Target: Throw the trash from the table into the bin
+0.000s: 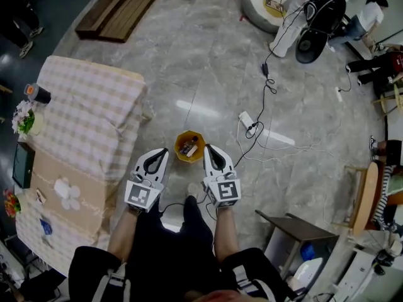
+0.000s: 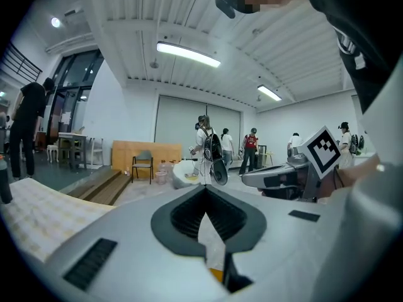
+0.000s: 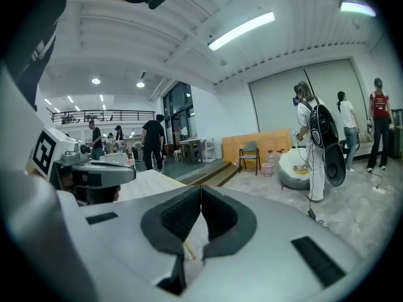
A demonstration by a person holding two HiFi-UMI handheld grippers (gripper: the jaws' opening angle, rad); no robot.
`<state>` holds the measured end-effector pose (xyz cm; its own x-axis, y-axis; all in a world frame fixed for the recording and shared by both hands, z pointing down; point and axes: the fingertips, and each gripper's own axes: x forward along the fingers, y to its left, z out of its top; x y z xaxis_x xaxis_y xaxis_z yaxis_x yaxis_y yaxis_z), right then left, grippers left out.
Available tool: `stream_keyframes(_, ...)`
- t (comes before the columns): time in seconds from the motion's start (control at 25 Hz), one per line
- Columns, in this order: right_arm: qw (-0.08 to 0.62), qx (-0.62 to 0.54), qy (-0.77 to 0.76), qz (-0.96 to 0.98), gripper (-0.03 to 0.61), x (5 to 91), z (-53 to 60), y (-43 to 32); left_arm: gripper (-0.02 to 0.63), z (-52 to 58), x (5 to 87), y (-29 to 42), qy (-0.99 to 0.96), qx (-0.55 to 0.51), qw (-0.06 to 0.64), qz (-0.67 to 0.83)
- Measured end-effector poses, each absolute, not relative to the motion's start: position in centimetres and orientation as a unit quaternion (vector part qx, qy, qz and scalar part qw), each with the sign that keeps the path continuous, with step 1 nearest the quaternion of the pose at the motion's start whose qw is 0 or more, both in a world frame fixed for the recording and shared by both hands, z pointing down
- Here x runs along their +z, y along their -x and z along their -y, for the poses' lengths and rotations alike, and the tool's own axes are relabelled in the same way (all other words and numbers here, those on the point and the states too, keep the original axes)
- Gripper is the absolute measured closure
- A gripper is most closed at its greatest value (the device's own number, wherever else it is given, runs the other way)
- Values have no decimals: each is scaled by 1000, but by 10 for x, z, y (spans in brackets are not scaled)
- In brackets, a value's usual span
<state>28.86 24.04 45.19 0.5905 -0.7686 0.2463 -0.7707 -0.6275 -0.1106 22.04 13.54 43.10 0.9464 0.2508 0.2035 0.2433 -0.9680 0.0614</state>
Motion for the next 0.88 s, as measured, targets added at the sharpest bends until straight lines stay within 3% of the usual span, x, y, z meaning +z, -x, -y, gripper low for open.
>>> stream_keyframes(0.88,42,112,-854,506,572,427,-213,-274,611,-138,408,-217,-994,71,28,-81)
